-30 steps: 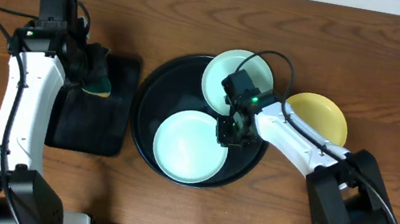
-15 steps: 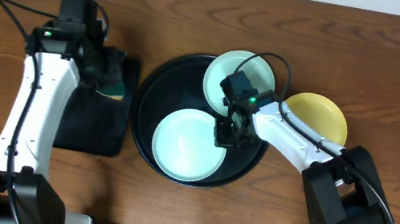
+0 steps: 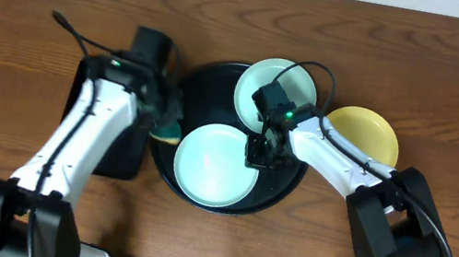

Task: Clean dirty plates on tray and stack at the side
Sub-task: 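Scrub the mint-green plate with the sponge in the left gripper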

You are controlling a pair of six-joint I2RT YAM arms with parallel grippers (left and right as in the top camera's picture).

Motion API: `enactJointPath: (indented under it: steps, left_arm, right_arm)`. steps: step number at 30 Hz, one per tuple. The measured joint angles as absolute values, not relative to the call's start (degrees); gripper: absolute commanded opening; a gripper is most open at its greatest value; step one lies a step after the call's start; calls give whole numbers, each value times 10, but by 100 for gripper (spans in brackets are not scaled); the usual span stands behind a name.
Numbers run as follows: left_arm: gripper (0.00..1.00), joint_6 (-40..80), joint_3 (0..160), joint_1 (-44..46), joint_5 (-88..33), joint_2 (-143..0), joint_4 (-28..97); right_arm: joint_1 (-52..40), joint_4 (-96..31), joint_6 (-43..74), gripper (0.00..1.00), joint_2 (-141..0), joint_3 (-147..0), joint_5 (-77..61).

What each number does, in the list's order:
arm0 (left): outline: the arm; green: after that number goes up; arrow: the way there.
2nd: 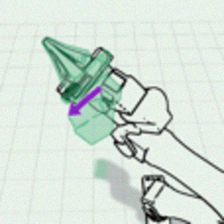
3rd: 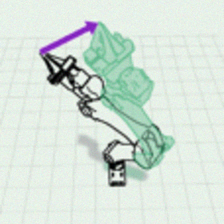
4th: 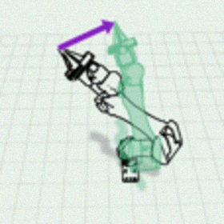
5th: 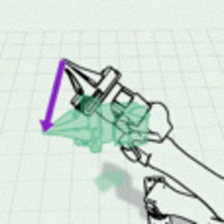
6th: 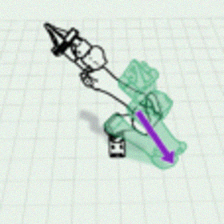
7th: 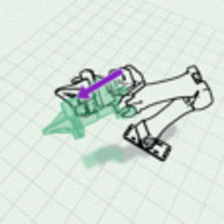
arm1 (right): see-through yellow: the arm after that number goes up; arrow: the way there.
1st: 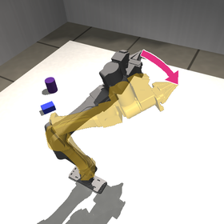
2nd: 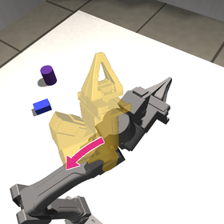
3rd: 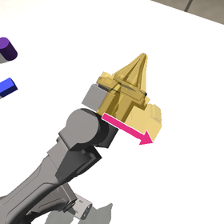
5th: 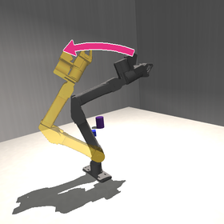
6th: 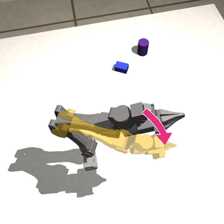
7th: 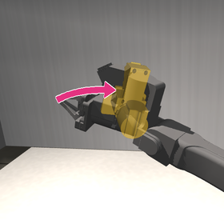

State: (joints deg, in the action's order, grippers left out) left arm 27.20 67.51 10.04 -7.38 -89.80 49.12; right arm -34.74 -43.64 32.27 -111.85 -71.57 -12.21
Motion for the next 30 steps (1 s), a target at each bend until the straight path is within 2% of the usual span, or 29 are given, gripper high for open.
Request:
enactJointPath:
  steps: [11, 18, 30]
  left_arm:
    - [7, 369, 548, 238, -65, -900, 351]
    - [8, 405, 509, 269, -52, -910, 323]
    - [7, 237, 510, 287, -98, -937, 321]
  right_arm:
    - [-347, -437, 326, 1, -1119, -716, -123]
    - [-347, -437, 327, 1, -1119, -716, -123]
    - [-347, -438, 327, 1, -1119, -716, -123]
